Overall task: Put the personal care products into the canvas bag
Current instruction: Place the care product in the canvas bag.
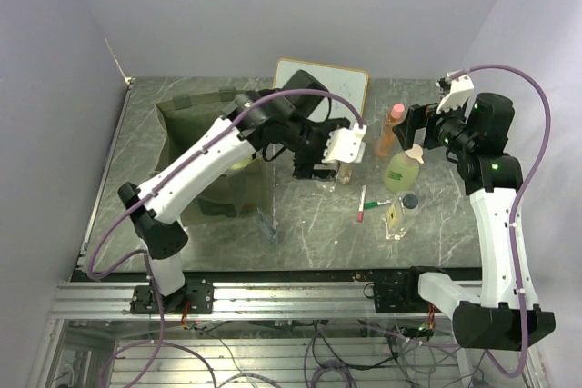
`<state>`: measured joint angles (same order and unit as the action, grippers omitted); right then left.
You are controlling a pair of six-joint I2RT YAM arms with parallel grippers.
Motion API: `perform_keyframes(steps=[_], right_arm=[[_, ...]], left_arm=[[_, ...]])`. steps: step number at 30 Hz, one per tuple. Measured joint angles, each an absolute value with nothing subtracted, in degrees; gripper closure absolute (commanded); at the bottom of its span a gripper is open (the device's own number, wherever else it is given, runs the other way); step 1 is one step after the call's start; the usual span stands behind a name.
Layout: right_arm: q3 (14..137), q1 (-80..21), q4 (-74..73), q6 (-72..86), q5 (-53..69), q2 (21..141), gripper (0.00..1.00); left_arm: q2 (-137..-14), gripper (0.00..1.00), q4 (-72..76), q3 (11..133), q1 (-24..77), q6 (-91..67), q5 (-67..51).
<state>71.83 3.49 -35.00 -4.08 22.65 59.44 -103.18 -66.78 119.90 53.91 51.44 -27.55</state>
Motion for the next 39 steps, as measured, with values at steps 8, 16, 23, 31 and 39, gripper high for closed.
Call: perform_keyframes(steps=[8, 16, 23, 31, 39], right_arm=[[74.96, 3.49, -35.07, -4.16, 25.12, 64.03, 0.0], [78.35, 2.87, -35.05, -4.1, 27.24, 68.18, 0.0], [79.42, 1.15, -34.94, -3.81, 27.75, 70.72, 0.0], [81.97, -3.2, -34.52, -3.79, 27.7, 73.03, 0.0], [85.36, -7.09, -33.39, -3.77, 27.68, 76.38, 0.0]], left_arm=[[-97.45, 0.93, -66.96, 125.62, 48.9, 48.29, -27.35], [-94.08, 0.93, -66.85, 130.17, 38.57, 43.33, -29.85], [-90.91, 0.93, -65.32, 133.03, 28.05, 38.46, -34.39], [-83.02, 0.93, -61.28, 127.22, 14.33, 31.66, -36.51], [-76.4, 0.93, -59.68, 116.33, 10.26, 24.67, -31.86]])
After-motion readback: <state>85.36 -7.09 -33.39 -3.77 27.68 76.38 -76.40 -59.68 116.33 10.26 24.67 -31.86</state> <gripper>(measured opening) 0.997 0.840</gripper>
